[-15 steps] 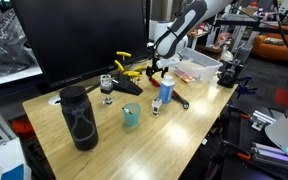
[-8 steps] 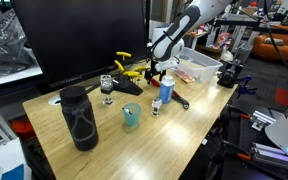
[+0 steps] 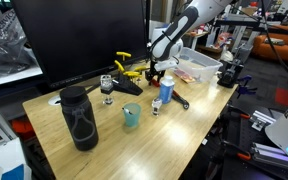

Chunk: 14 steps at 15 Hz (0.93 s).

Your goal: Pick the screwdriver on the table and put it in the storage box

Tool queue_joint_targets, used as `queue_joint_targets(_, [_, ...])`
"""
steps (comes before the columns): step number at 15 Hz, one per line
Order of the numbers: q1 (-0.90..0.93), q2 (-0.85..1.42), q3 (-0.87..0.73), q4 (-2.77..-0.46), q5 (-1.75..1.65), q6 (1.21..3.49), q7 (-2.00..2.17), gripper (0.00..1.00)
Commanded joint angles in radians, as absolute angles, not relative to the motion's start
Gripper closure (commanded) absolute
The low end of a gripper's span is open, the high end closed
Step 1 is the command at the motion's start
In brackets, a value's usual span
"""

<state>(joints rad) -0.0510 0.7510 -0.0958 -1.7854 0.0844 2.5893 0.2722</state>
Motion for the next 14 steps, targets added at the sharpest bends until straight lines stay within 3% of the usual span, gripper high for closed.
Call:
queue_joint_targets(1, [-0.081,0.761,-0.063,-1.758,0.123,2.554,0.224,0.62])
queue_joint_targets(6, [-0.085,0.748,-0.063,-1.761,0.120,2.546,0.206,0.93])
queue_joint_targets(14, [-0.085,0.619,-0.042,-1.886,0.121,2.607,0.148,0.92])
